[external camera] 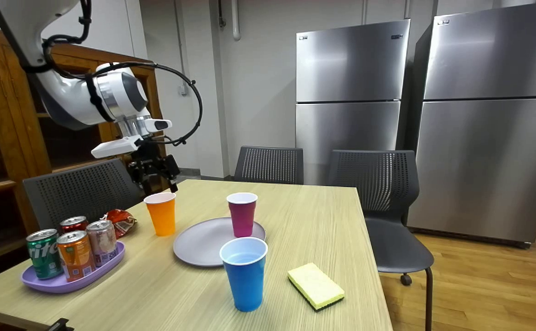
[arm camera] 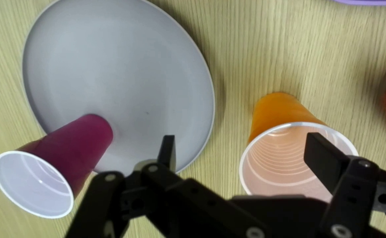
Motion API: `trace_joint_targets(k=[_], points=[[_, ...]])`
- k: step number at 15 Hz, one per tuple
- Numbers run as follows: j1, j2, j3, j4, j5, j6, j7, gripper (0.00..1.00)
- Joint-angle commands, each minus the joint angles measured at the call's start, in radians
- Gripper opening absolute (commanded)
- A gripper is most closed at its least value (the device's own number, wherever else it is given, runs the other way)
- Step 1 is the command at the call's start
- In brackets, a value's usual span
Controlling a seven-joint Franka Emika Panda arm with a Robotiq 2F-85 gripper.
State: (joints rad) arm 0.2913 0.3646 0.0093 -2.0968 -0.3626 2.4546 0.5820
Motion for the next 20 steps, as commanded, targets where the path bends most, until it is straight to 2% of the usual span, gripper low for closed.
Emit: trace_joint_targets(k=[1,11,12,13,15,18,20], points=[[0.018,0.048,-0.01,0.074,-0.003,-0.048,0.01,1.0],[0.023,0.131,-0.023,0.147,0.015,-0.056,-0.004,1.0],[0.023,0.137,-0.023,0.151,0.017,-0.056,-0.005,0.97],[0.023,0.142,-0.023,0.154,0.019,-0.056,-0.005,0.74],[0.026,0.147,-0.024,0.158,0.019,-0.056,-0.006,0.69],[0.031,0.152,-0.026,0.162,0.016,-0.053,-0.005,0.43],[0.036,0.151,-0.027,0.163,0.013,-0.051,-0.004,0.3]])
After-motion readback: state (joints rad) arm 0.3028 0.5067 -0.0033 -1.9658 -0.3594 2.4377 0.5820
